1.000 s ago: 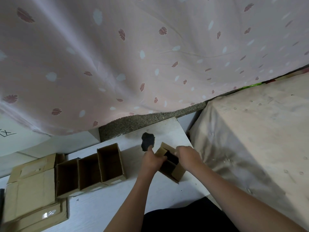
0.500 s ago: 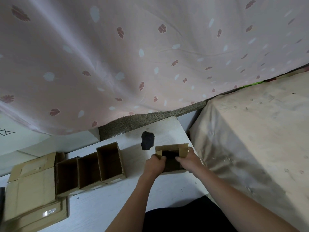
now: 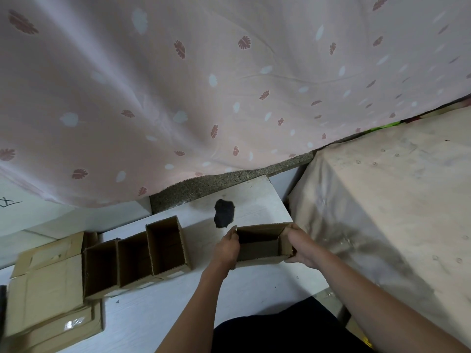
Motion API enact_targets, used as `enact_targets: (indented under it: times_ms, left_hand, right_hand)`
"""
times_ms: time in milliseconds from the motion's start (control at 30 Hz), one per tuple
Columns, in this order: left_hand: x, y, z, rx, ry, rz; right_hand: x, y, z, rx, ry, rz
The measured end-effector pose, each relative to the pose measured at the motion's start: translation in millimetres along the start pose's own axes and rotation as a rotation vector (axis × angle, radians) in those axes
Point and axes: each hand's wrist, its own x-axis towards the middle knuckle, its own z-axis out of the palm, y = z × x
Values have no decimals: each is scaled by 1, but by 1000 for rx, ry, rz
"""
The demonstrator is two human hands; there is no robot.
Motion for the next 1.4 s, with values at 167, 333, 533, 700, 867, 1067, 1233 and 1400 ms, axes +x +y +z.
enact_targets:
  times_ms: [167, 333, 533, 700, 867, 1067, 1233, 1400]
  left_hand:
    - [-5, 3, -9, -154, -110, -60]
    - [0, 1, -9, 40, -35, -29]
    - [9, -11, 2, 271, -43, 81]
    - [25, -25, 9, 604, -40, 128]
    - [43, -45, 30, 831, -7, 201]
    - [54, -59, 69, 880, -55, 257]
    - [71, -80, 80, 912, 40, 274]
    - [87, -98, 69, 1022, 66, 364]
  right_hand:
    - [0, -4, -5, 268, -78, 67]
    - [3, -3, -15, 359, 64, 36]
    - [9, 1, -15, 118, 93, 88]
    - [19, 13, -7, -27, 161, 146]
    - [34, 37, 5, 193, 241, 230]
    - [46, 55, 38, 333, 237, 377]
    - [52, 63, 49, 278, 60, 524]
    - [56, 82, 36, 257, -40, 572]
